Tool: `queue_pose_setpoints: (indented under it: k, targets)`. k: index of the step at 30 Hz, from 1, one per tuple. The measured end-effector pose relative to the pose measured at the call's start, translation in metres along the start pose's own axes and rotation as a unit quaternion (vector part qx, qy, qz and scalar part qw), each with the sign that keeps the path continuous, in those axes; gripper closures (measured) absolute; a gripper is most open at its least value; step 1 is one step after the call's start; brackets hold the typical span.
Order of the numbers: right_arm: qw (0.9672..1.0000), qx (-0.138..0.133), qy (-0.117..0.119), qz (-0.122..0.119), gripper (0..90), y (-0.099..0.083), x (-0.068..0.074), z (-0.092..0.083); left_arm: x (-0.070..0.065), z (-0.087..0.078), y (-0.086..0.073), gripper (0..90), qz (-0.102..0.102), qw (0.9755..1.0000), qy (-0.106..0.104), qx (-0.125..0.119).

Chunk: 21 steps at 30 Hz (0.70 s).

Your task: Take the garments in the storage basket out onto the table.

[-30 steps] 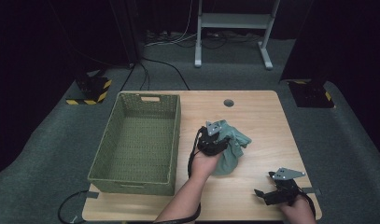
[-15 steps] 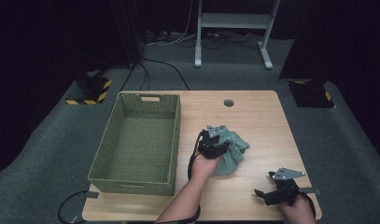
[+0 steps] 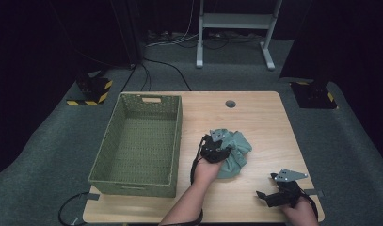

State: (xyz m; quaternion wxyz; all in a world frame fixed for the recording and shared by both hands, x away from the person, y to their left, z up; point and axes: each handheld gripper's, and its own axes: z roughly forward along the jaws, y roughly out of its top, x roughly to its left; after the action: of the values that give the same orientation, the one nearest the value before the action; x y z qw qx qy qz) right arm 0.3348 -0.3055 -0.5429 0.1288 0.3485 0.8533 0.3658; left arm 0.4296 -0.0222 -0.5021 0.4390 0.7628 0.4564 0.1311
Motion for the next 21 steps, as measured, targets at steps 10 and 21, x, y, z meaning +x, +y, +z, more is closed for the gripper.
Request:
queue_pose_setpoints:
  k: [10,21]
  targets:
    - [1.0,-0.001,0.001,0.001,1.3,0.0,-0.0002,0.0,-0.0008,0.006,-0.0043,60.9,0.001,0.9999,0.003,0.015]
    - [1.0,-0.002,0.001,0.002,1.5,-0.0002,-0.0005,-0.0003,-0.0009,0.0012,-0.0013,45.4,0.011,0.9999,0.005,0.011]
